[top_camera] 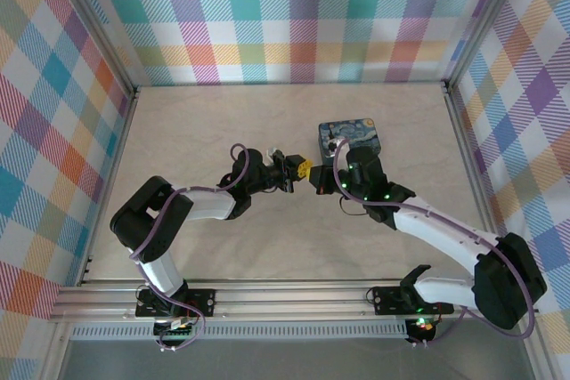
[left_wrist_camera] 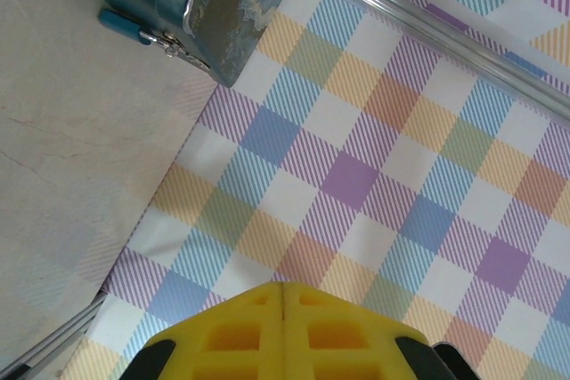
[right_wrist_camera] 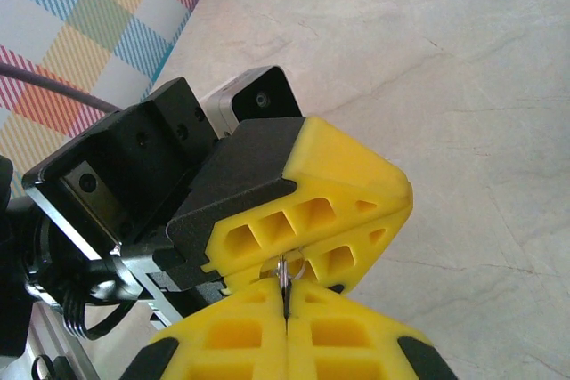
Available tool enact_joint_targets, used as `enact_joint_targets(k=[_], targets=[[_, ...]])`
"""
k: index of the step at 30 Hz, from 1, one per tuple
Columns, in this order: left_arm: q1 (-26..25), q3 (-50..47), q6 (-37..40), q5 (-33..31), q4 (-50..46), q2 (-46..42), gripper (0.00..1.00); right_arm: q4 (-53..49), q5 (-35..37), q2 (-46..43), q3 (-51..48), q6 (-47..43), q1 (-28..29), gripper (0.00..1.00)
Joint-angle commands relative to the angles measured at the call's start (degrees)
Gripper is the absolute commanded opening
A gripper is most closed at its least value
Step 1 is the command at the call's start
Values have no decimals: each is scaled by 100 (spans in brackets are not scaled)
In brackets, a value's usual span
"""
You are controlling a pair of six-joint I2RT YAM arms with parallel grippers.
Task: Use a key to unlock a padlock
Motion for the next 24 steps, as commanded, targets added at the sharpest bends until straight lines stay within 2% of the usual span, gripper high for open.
enact_joint_targets(k=[1, 4, 9, 12, 16, 20, 24], targets=[[-45, 13, 645, -109, -450, -261, 0, 183, 156, -283, -49, -96, -12, 6], [-29, 226, 1747, -301, -1304, -719, 0, 222, -126, -404, -105, -96, -107, 21], [-43, 743, 4047, -871, -2819, -1569, 0, 520, -853, -630, -205, -54, -355, 41], [-50, 780, 4951, -1118, -2856, -1926, 0, 1035, -1237, -734, -306, 77, -452, 51], [-61, 810, 5510, -994, -2446, -2121, 0, 1843, -1824, -641, -273, 445, -532, 56], [-79, 824, 5668, -796, -1947, -2172, 0, 2709, -2479, -449, -123, 856, -533, 58], [-105, 793, 5655, -724, -1569, -2198, 0, 2742, -2546, -342, 49, 1033, -533, 57]])
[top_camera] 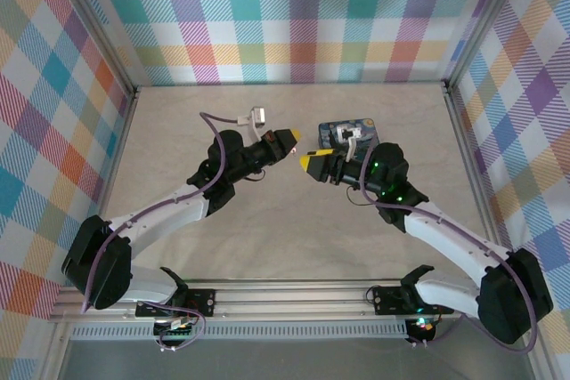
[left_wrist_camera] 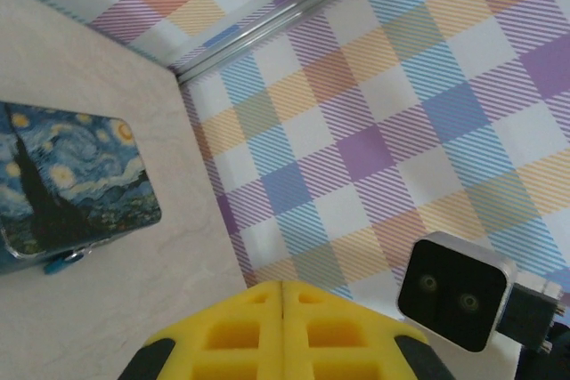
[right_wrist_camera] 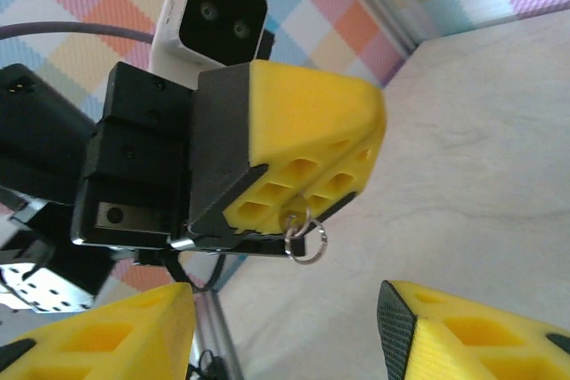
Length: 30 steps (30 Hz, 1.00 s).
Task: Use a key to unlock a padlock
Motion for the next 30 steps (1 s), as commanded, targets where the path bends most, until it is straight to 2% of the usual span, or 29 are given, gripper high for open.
enact_joint_targets(k=[1, 5, 11, 30], targets=[[-87, 37, 314, 124, 580, -90, 0, 451, -301, 72, 289, 281, -17, 57], [-115, -3, 285, 130, 694, -125, 0, 446, -136, 177, 302, 340, -13, 58], [-138, -63, 207, 126, 845, -119, 0, 1107, -208, 506, 353, 689, -13, 56], [-146, -47, 159, 151, 924, -63, 0, 1459, -297, 916, 474, 1098, -13, 36]])
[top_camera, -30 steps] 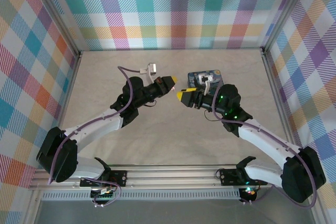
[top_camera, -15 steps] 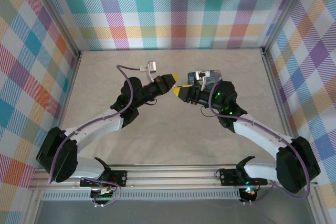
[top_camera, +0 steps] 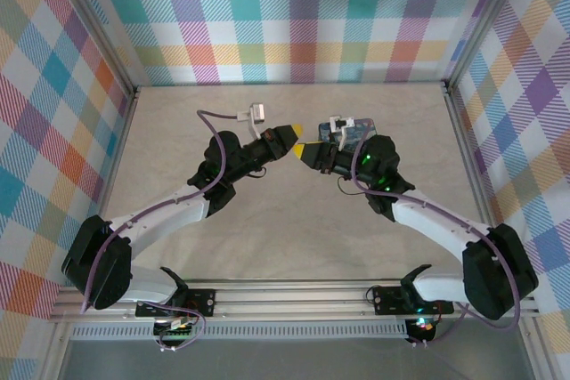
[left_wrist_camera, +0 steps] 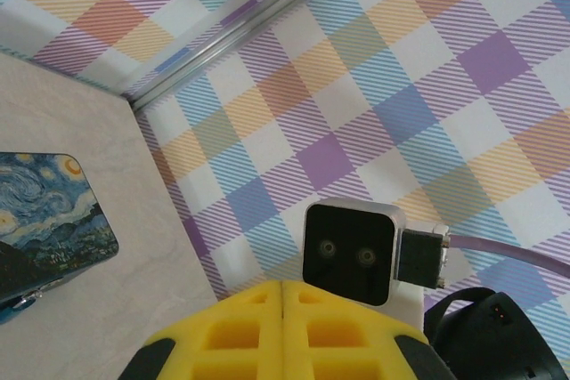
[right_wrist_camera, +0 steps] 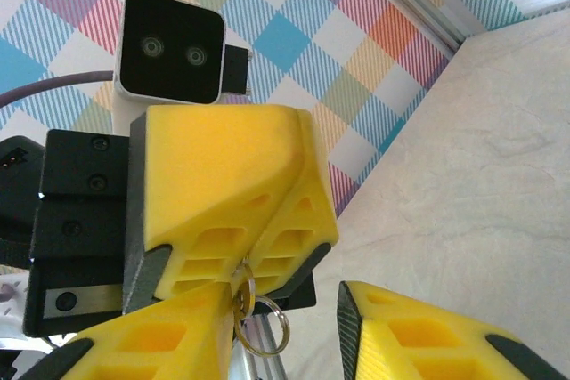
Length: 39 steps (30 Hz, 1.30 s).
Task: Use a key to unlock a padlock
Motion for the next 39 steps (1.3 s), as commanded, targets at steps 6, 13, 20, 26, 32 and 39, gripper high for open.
enact_joint_targets(k=[6, 13, 20, 26, 32, 39], targets=[[-105, -12, 75, 118, 337, -29, 0, 515, -123, 127, 205, 259, -13, 27], [-107, -5, 77, 65, 337, -21, 0, 454, -172, 130, 204, 267, -13, 6], [-107, -34, 204, -47, 210, -154, 10, -184, -56, -161, 133, -84, -29, 0], [-106, 155, 788, -168, -658, -452, 42, -1716, 230, -711, 145, -1020, -83, 0], [-107, 525, 1343, -572, -1988, -565, 58, -3288, 854, -1251, 215, -1926, -118, 0], [-94, 1528, 1935, -637, -3441, 234, 67, -5124, 2315, -1782, 542, -2694, -118, 0]])
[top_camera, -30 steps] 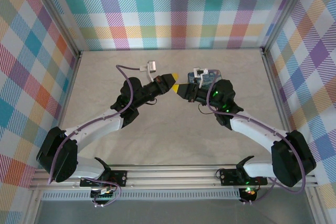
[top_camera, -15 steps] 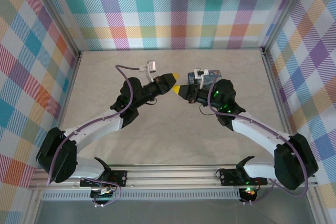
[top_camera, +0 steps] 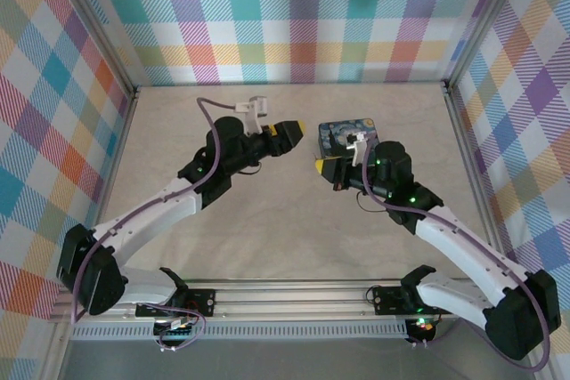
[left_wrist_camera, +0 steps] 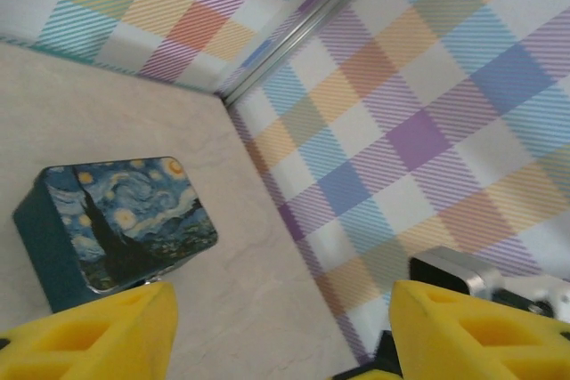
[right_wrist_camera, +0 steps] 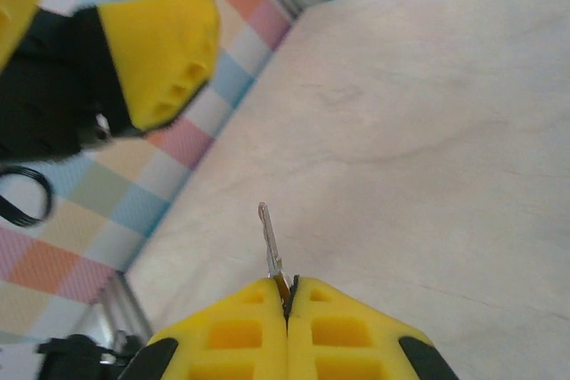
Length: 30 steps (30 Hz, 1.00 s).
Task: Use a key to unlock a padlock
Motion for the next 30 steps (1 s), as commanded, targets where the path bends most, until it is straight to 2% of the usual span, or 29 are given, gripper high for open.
enact_joint_targets(k=[1, 5, 10, 13, 24, 30], targets=[[-68, 536, 600, 48, -923, 507, 68, -1335, 1174, -267, 400, -610, -37, 0], [-83, 1250, 995, 260, -1457, 1320, 71, -1927, 2072, -576, 398, -602, -39, 0], [-279, 2900, 1366, -249, -3270, 2668, 72, -2766, 3329, -777, 366, -323, -45, 0], [-437, 3476, 1530, -326, -3550, 3267, 73, -3156, 3787, -808, 311, -148, -50, 0], [-626, 5503, 1957, -328, -4275, 5060, 73, -3396, 3927, -1035, 94, 21, -59, 0], [-633, 6659, 2214, -441, -4998, 5906, 73, -3470, 3943, -1084, 116, 42, -56, 0]])
